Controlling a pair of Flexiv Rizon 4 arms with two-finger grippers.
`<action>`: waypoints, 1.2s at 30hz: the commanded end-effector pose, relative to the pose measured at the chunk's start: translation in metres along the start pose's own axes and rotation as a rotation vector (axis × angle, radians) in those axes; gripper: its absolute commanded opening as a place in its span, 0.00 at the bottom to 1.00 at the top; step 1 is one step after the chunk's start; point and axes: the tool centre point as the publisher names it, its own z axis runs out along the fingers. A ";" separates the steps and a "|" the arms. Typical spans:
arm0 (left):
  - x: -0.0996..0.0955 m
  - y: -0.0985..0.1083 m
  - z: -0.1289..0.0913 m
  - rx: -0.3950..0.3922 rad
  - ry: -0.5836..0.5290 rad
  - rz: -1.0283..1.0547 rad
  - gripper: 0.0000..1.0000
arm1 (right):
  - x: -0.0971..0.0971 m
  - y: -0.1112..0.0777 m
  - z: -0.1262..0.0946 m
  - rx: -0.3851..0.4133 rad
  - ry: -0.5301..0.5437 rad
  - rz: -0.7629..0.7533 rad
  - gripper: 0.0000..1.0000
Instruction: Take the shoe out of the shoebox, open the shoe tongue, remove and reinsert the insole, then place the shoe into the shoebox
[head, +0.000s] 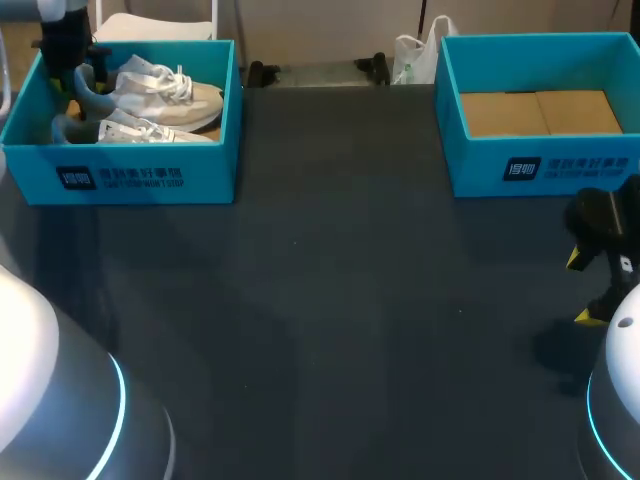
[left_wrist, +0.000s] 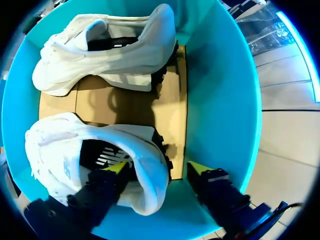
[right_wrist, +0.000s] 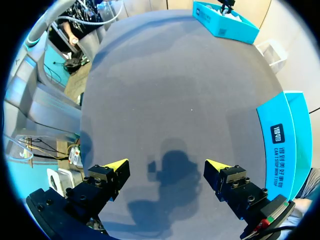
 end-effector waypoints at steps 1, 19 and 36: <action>0.001 -0.003 -0.010 0.003 -0.014 0.006 0.91 | 0.001 0.000 0.001 0.003 -0.003 0.001 1.00; 0.007 -0.062 -0.094 -0.014 -0.086 -0.013 1.00 | 0.001 0.000 0.001 0.003 -0.003 0.001 1.00; 0.012 -0.119 -0.100 0.016 -0.079 -0.048 1.00 | 0.001 0.000 0.001 0.003 -0.003 0.001 1.00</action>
